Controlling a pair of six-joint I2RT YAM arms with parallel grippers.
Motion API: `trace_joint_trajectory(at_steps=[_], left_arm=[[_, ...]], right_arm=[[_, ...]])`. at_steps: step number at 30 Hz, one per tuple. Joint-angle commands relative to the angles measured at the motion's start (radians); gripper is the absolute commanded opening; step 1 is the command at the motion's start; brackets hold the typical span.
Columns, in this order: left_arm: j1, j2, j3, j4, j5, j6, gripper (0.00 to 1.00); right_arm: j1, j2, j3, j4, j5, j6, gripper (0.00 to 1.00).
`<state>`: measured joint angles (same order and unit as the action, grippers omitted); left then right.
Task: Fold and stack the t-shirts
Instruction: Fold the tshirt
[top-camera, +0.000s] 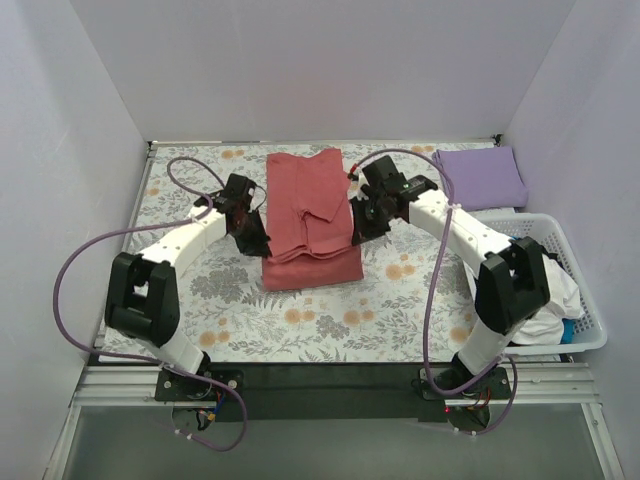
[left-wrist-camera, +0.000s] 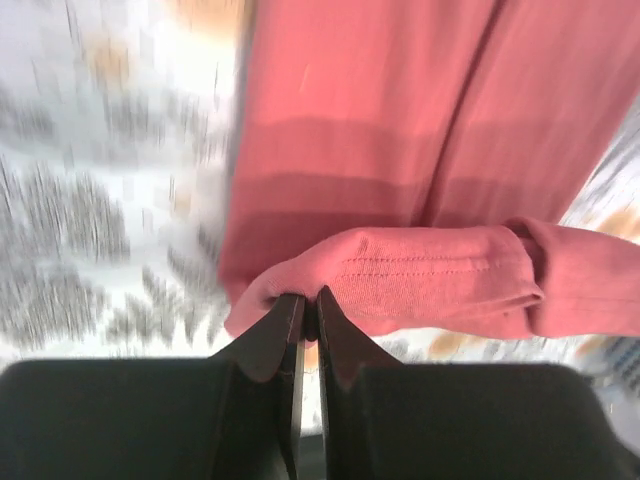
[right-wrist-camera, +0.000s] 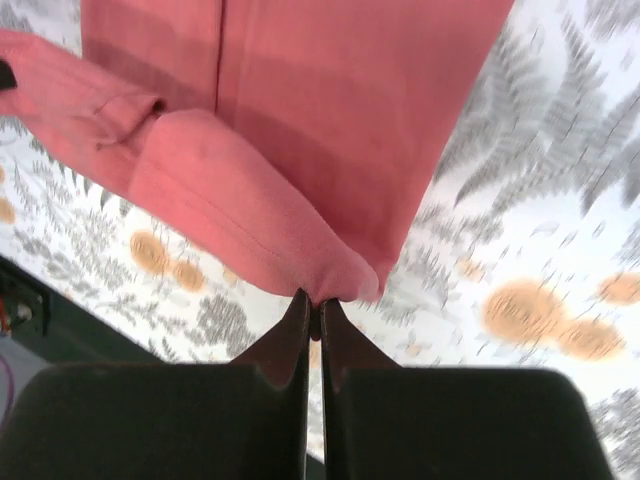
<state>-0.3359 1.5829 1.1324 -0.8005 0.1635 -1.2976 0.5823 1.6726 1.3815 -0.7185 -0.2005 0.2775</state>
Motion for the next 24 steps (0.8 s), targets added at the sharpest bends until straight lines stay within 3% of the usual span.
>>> trace_joint_trajectory(at_steps=[1,5,12,24], left_arm=[[0.023,0.079,0.11,0.124,-0.056,0.075,0.0],[0.047,0.16,0.164,0.175,-0.085,0.078,0.0],[0.061,0.193,0.127,0.332,-0.119,0.067,0.0],[0.095,0.221,0.075,0.428,-0.133,0.046,0.0]], right_arm=[[-0.027,0.099,0.126,-0.001,0.012,-0.09,0.01],[-0.061,0.177,0.189,0.017,0.023,-0.115,0.01],[-0.099,0.251,0.238,0.076,0.024,-0.146,0.01],[-0.124,0.277,0.209,0.183,0.018,-0.149,0.01]])
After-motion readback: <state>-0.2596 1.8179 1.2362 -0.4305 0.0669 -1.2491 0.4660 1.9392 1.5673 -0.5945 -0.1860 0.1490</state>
